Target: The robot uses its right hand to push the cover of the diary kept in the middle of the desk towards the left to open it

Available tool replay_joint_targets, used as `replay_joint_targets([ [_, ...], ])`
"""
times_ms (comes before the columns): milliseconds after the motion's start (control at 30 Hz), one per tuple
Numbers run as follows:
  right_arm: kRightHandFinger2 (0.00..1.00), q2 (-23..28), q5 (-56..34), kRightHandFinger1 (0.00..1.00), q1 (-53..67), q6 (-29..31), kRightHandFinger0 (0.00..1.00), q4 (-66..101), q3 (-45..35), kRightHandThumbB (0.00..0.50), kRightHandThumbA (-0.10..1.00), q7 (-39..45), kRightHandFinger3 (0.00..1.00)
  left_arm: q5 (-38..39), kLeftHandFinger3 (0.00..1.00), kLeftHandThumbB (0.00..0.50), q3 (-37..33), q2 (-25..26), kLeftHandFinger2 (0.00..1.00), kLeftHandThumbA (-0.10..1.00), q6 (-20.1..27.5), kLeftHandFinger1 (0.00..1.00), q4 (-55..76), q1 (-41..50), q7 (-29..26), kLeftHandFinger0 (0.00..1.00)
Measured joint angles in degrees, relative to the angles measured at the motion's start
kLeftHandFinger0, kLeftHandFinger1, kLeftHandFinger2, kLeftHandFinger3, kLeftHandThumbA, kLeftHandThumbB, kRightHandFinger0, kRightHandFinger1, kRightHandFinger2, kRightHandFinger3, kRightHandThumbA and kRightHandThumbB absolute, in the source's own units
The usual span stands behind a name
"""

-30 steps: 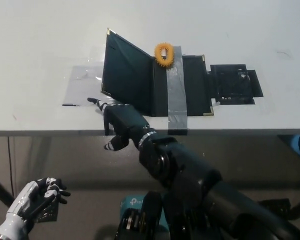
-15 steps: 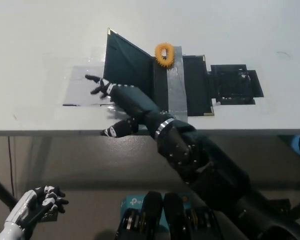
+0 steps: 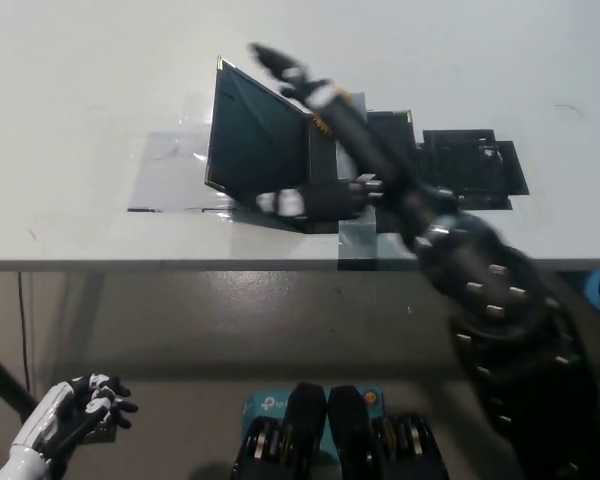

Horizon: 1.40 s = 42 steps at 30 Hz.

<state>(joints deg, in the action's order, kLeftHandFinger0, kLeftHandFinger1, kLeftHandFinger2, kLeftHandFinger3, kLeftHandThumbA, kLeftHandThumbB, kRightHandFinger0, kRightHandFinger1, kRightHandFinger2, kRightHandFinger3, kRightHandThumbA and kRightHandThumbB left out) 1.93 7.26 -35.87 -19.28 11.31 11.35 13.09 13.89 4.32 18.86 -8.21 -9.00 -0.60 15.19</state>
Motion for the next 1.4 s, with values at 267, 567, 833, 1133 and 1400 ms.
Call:
replay_joint_targets([
  [267, 0.74, 0.77, -8.96, 0.49, 10.83, -1.96, 0.32, 2.61, -13.01, 0.212, 1.00, -0.19, 0.85, 0.08, 0.39, 0.500, 0.10, -0.18, 0.28, 0.45, -0.05, 0.52, -0.17, 0.07, 0.00, 0.46],
  [567, 0.57, 0.03, -18.91, 0.24, 22.58, -3.53, 0.08, 1.26, -27.63, 0.346, 0.95, -1.29, 0.72, 0.12, 0.40, 0.500, 0.34, -0.23, 0.29, 0.48, -0.05, 0.52, -0.78, 0.67, -0.01, 0.48],
  [833, 0.51, -1.62, -27.53, 0.21, 28.32, -4.07, 0.05, -6.56, -40.31, 0.419, 0.94, -1.33, 0.70, 0.28, 0.41, 0.500, 1.98, -0.24, 0.29, 0.49, 0.07, 0.53, -1.73, 1.17, 0.00, 0.49],
  [1133, 0.42, -1.47, -33.68, 0.14, 30.12, 0.02, 0.03, -22.56, -47.63, 0.485, 0.90, -1.19, 0.57, 1.03, 0.38, 0.500, 5.08, -0.25, 0.27, 0.46, 1.93, 0.51, -2.20, 1.59, 0.06, 0.45],
  [1400, 0.37, -0.10, -33.62, 0.13, 29.38, 4.97, 0.02, -24.57, -46.70, 0.453, 0.89, -2.41, 0.52, 1.74, 0.34, 0.500, 6.72, -1.26, 0.25, 0.46, 2.85, 0.49, -2.60, 1.78, 0.03, 0.44],
])
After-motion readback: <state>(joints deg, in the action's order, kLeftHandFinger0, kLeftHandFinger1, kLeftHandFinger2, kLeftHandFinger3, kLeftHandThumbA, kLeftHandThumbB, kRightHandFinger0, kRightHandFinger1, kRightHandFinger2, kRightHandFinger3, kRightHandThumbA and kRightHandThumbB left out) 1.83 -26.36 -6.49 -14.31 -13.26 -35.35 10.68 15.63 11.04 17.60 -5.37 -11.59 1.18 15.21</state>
